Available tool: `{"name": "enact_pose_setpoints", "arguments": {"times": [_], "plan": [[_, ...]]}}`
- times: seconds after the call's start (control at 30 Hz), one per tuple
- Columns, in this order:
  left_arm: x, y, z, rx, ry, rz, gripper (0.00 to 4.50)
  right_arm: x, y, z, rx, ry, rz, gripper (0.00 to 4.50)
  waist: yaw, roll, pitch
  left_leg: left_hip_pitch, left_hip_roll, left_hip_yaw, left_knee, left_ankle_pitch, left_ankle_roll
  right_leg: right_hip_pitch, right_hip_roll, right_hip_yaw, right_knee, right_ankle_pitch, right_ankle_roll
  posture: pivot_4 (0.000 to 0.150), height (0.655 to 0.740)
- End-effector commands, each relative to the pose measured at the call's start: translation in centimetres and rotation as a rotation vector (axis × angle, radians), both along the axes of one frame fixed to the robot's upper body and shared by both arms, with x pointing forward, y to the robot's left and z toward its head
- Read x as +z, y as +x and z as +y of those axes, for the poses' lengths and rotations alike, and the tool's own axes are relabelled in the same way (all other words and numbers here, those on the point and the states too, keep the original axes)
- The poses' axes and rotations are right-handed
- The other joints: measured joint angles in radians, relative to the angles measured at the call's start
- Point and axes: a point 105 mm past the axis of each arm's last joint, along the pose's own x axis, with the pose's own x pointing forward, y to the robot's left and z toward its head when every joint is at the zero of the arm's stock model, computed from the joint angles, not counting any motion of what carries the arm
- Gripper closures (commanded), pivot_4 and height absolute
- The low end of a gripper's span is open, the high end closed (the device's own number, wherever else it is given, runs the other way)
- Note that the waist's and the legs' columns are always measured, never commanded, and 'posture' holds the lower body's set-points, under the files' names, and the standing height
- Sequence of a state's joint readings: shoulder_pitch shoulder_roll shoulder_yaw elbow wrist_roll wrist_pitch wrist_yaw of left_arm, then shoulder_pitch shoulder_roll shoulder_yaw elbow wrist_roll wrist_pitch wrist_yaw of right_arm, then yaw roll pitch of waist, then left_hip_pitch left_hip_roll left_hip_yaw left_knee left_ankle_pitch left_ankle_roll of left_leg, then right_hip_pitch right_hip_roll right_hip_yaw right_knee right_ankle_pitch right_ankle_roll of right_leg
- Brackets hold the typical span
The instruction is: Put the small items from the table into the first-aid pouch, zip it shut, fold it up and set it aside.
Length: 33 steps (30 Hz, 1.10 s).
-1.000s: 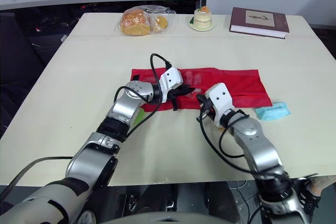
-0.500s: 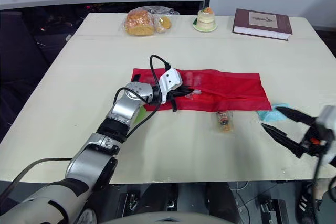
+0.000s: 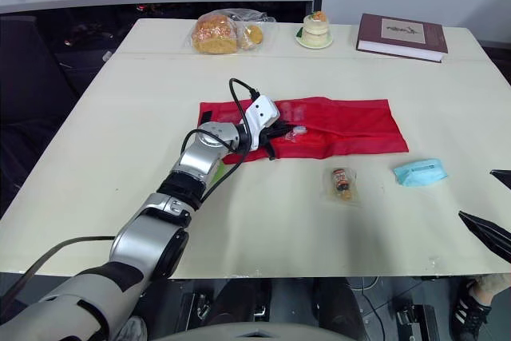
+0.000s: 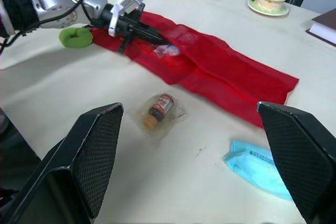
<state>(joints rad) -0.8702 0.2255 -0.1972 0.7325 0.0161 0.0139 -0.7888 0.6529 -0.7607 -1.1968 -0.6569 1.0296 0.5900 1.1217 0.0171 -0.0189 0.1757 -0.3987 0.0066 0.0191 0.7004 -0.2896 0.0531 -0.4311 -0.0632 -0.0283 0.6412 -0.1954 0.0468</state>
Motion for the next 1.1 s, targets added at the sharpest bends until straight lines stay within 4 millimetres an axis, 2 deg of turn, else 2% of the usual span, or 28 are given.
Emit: {"name": "enact_pose_setpoints", "arguments": {"times": [0.03, 0.23, 0.43, 0.6, 0.8, 1.1], "plan": [[1.3, 0.1, -0.4, -0.019, -0.019, -0.044, 4.5, 0.7, -0.4, 0.4, 0.003, -0.014, -0.034, 0.15, 0.0, 0.0, 0.0, 0.0, 0.0, 0.0, 0.0, 0.0, 0.0, 0.0, 0.0, 0.0, 0.0, 0.0, 0.0, 0.15, 0.7289], [1.3, 0.1, -0.3, -0.023, -0.015, -0.043, 4.5, 0.6, -0.4, 0.3, 0.005, -0.019, -0.025, 0.15, 0.0, 0.0, 0.0, 0.0, 0.0, 0.0, 0.0, 0.0, 0.0, 0.0, 0.0, 0.0, 0.0, 0.0, 0.0, 0.15, 0.7289], [1.3, -0.1, -0.3, -0.033, -0.014, -0.045, 4.5, -2.4, 1.3, 0.3, -0.058, -0.121, 0.009, 0.15, 0.0, 0.0, 0.0, 0.0, 0.0, 0.0, 0.0, 0.0, 0.0, 0.0, 0.0, 0.0, 0.0, 0.0, 0.0, 0.15, 0.7289], [1.4, -0.2, -0.2, -0.034, -0.015, -0.046, 4.5, -5.2, 2.9, 2.4, -0.05, -0.122, 0.007, 0.15, -0.001, 0.001, 0.0, 0.0, 0.0, 0.0, 0.0, 0.0, 0.0, 0.0, 0.0, 0.0, 0.0, 0.0, 0.0, 0.15, 0.7289], [1.5, -0.4, -0.2, -0.027, -0.019, -0.052, 4.5, -9.6, 6.4, 6.7, -0.121, -0.031, 0.042, 0.15, -0.002, 0.001, 0.0, 0.0, 0.0, 0.0, 0.0, 0.0, 0.0, -0.001, 0.0, 0.0, 0.001, 0.0, -0.001, 0.15, 0.7289], [1.6, -0.6, -0.5, -0.015, -0.033, -0.044, 4.5, -13.1, 9.4, 11.3, -0.191, 0.062, 0.146, 0.15, -0.002, 0.001, 0.0, -0.001, -0.001, 0.001, 0.001, 0.0, 0.0, -0.001, 0.0, 0.0, 0.001, 0.002, -0.004, 0.15, 0.7289]]}}
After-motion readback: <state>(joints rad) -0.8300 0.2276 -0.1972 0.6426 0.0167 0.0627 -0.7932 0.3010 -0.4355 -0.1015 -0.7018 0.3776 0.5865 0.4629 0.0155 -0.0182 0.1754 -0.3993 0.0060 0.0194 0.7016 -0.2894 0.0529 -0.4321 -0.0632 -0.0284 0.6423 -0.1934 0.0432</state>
